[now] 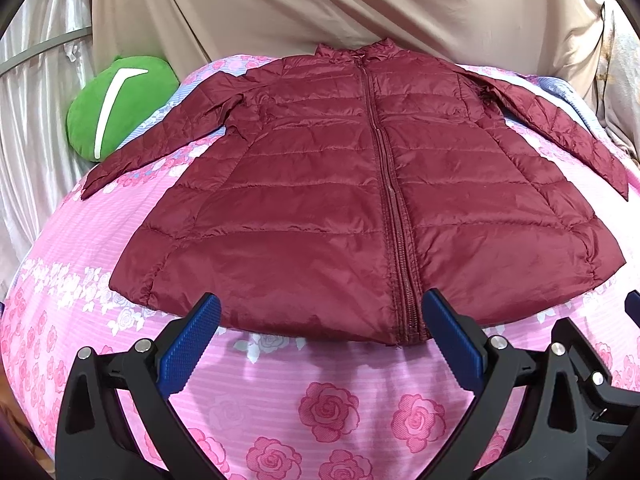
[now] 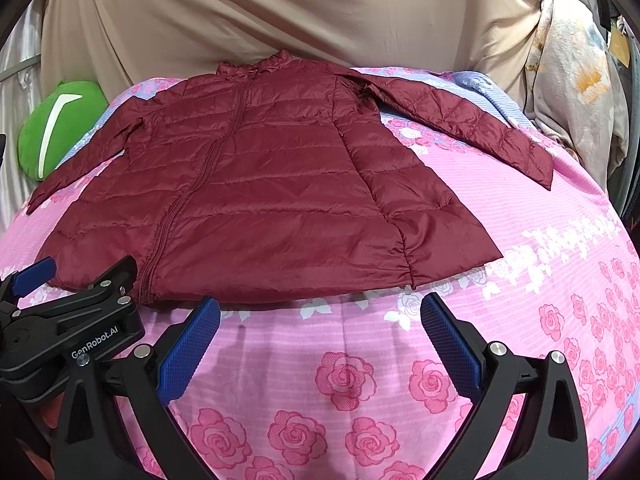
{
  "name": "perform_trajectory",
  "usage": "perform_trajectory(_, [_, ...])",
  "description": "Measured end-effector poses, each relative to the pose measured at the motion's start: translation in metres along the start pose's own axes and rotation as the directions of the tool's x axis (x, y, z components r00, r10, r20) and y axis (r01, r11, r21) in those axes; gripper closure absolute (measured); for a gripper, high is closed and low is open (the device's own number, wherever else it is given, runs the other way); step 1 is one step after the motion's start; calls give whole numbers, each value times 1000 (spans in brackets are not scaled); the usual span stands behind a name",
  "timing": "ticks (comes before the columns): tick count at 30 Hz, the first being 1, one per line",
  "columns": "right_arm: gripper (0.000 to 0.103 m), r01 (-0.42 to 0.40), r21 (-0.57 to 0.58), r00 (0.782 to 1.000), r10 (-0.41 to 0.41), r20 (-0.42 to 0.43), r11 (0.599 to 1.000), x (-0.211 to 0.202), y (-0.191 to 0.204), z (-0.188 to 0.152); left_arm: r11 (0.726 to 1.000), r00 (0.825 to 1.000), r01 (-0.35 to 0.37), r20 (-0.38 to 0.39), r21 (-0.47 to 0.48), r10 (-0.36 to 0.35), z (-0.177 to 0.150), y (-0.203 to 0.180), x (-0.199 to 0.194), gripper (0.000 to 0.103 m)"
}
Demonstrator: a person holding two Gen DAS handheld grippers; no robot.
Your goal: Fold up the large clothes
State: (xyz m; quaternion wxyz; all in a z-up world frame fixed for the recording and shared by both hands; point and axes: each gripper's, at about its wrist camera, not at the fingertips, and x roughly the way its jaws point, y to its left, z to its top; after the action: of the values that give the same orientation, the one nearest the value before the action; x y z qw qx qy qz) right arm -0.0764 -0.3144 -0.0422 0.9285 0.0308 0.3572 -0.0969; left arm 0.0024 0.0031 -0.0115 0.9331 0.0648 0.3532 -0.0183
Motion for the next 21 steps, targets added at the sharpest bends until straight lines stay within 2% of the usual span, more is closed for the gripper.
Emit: perform_trajectory(21, [5, 2, -2, 1000, -2, -7, 1000, 0, 2, -2, 1000, 1000, -5, -8, -9, 5, -1, 3, 0, 5])
